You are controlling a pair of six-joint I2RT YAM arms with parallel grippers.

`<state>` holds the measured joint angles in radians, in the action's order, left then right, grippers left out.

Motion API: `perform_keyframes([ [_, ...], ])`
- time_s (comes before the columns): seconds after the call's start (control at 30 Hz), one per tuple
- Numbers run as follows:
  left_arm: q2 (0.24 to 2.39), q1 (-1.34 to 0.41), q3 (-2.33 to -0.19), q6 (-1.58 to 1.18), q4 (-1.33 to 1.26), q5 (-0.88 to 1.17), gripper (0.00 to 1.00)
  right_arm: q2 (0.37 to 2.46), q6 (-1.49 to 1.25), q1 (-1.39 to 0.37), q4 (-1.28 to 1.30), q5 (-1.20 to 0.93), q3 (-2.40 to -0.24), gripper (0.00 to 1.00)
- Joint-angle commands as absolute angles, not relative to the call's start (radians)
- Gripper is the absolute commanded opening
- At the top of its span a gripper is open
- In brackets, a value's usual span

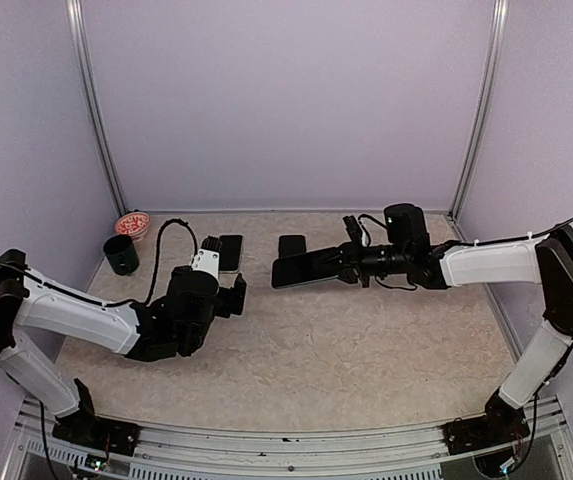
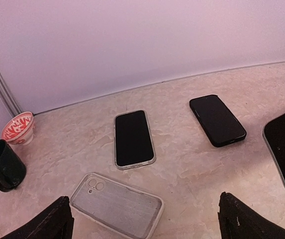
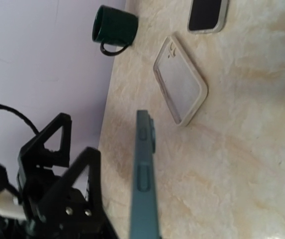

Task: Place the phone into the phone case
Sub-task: Move the phone case to the center of the board.

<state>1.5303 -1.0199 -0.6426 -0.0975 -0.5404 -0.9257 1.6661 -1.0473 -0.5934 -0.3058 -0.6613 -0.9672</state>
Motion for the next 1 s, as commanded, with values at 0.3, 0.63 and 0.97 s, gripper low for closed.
perform_keyframes([
  [0.3, 1.444, -0.812, -0.641, -0.456, -0.329, -0.4, 0.99, 1.545, -0.969, -0.544, -0.341, -0.617, -0.921, 0.0],
  [0.63, 1.514, -0.719, -0.666, -0.542, -0.319, -0.188, 0.99, 1.501, -0.955, -0.542, -0.387, -0.603, -0.869, 0.0],
  [0.97, 1.628, -0.641, -0.714, -0.579, -0.3, -0.009, 0.99, 1.492, -0.962, -0.532, -0.394, -0.598, -0.837, 0.0],
])
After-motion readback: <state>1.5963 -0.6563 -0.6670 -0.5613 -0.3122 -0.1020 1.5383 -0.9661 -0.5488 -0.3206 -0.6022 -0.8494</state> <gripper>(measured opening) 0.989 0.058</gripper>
